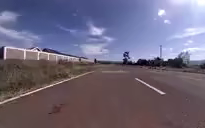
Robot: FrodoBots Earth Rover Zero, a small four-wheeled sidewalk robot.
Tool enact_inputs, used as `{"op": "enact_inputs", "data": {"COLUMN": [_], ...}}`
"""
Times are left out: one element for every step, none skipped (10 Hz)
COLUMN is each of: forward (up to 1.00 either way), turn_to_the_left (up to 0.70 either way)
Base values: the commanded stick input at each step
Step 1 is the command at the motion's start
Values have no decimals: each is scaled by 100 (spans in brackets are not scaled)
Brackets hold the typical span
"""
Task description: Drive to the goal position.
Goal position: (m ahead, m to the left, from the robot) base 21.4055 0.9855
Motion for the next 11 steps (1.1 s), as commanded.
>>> {"op": "enact_inputs", "data": {"forward": [100,100,100,100,100,100,100,100,100,100,100], "turn_to_the_left": [-17,-7,0,0,0,0,0,0,0,0,0]}}
